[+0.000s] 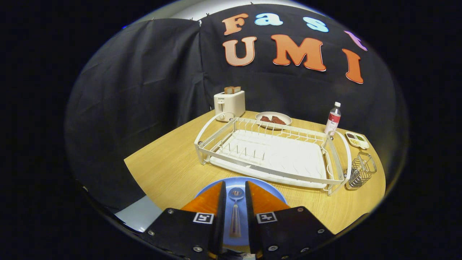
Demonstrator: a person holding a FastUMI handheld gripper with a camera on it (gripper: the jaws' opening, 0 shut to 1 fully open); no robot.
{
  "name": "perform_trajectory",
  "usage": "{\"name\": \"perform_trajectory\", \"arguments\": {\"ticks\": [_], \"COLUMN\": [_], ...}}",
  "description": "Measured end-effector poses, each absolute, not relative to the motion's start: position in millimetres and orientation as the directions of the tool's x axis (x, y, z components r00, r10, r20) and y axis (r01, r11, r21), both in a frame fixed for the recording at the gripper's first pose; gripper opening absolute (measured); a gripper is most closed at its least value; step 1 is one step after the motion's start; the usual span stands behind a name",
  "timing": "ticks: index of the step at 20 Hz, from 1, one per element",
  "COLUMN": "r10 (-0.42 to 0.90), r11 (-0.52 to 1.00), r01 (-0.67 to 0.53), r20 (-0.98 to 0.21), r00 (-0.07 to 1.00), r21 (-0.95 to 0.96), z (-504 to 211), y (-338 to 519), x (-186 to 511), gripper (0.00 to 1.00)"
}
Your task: Take the plate from the dish rack, then take the spoon from the basket and place it into the plate.
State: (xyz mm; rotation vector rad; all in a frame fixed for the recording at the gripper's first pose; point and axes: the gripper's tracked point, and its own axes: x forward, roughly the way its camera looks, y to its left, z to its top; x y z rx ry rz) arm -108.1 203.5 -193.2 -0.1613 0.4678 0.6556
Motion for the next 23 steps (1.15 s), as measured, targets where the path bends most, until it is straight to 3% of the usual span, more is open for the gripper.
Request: {"name": "perform_trajectory", "arguments": {"ticks": [1,2,3,5,9,23], "r10": [0.540,0.532,0.522,0.506,0.448,0.212], "r11": [0.794,0.804,0.814,0.831,0.874,0.976], "r01": [-0.608,-0.595,-0.581,-0.555,-0.486,-0.216], "r20": [-0.464,-0.463,-0.461,-0.453,-0.419,-0.165], "r00": [0.702,0.709,0.717,0.734,0.790,0.963], "r21": [0.006,0.011,0.018,0.029,0.018,-0.007], "z": [-191.2,-188.6,-186.5,-178.8,-151.7,-11.8], "y": [200.8,196.1,192.1,183.6,156.8,65.3], "x": [-105.4,-102.0,-97.3,-89.8,-70.6,-40.2], "gripper": [0.43,0.48,0.62,0.78,0.96,0.97]}}
